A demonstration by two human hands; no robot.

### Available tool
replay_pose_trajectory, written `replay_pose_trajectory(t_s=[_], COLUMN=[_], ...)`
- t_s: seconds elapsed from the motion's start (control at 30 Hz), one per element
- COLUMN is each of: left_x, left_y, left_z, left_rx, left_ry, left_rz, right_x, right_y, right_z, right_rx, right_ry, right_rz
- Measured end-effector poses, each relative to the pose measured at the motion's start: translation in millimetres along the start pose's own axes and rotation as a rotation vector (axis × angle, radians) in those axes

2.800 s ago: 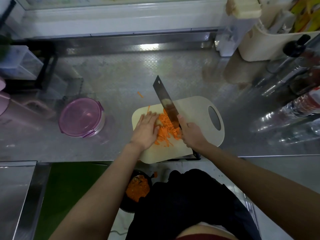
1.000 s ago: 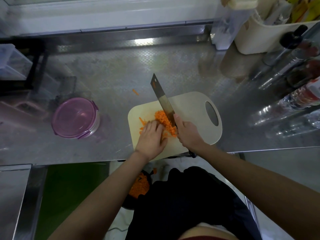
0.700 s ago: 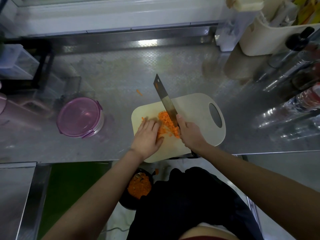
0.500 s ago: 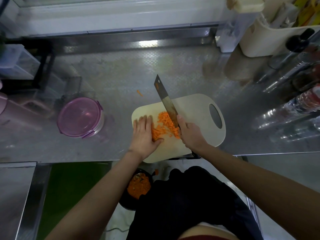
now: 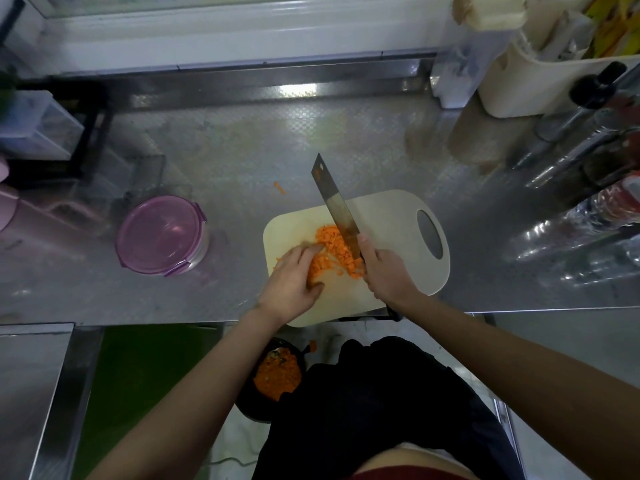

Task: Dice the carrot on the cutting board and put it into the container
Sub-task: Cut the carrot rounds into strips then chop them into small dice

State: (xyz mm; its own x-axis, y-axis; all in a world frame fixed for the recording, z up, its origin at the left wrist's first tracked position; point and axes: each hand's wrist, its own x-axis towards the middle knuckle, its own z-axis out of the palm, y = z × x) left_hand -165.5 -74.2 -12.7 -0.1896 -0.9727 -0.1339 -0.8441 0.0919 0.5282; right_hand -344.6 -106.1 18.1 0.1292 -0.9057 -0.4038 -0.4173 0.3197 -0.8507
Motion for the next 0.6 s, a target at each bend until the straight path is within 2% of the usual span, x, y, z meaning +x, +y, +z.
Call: replay_pose_trajectory(t_s=[0.13, 0.27, 0.3, 0.37, 0.43, 0.6], left_x=[-2.3, -5.0, -5.5, -5.1, 0.2, 18.2], left_y=[1.5, 7.3, 9.2, 13.2, 15.3, 19.9], left_z=[-10.1, -35.2, -42.3, -53.7, -59.8, -50.3], left_rx=[-0.121, -0.213, -0.170, 0.003, 0.140, 0.053], left_ry=[0.144, 0.556, 0.650, 0.723, 0.635, -0.039], left_rz=[-0.026, -0.132, -0.143, -0.119, -0.031, -0.045], right_x=[-5.1, -9.8, -9.4, -9.3, -9.5, -16.2], right_y=[1.1, 9.0, 12.1, 14.3, 13.7, 5.5], right_z=[-5.5, -18.9, -22.0, -25.6, -27.0, -25.0], right_rx=[-0.064, -0.537, -0.646, -0.823, -0.948, -1.079], right_ry=[-0.043, -0.088, -0.087, -0.078, -0.092, -0.166], right_rz=[-0.023, -0.154, -0.187, -0.269, -0.331, -0.439])
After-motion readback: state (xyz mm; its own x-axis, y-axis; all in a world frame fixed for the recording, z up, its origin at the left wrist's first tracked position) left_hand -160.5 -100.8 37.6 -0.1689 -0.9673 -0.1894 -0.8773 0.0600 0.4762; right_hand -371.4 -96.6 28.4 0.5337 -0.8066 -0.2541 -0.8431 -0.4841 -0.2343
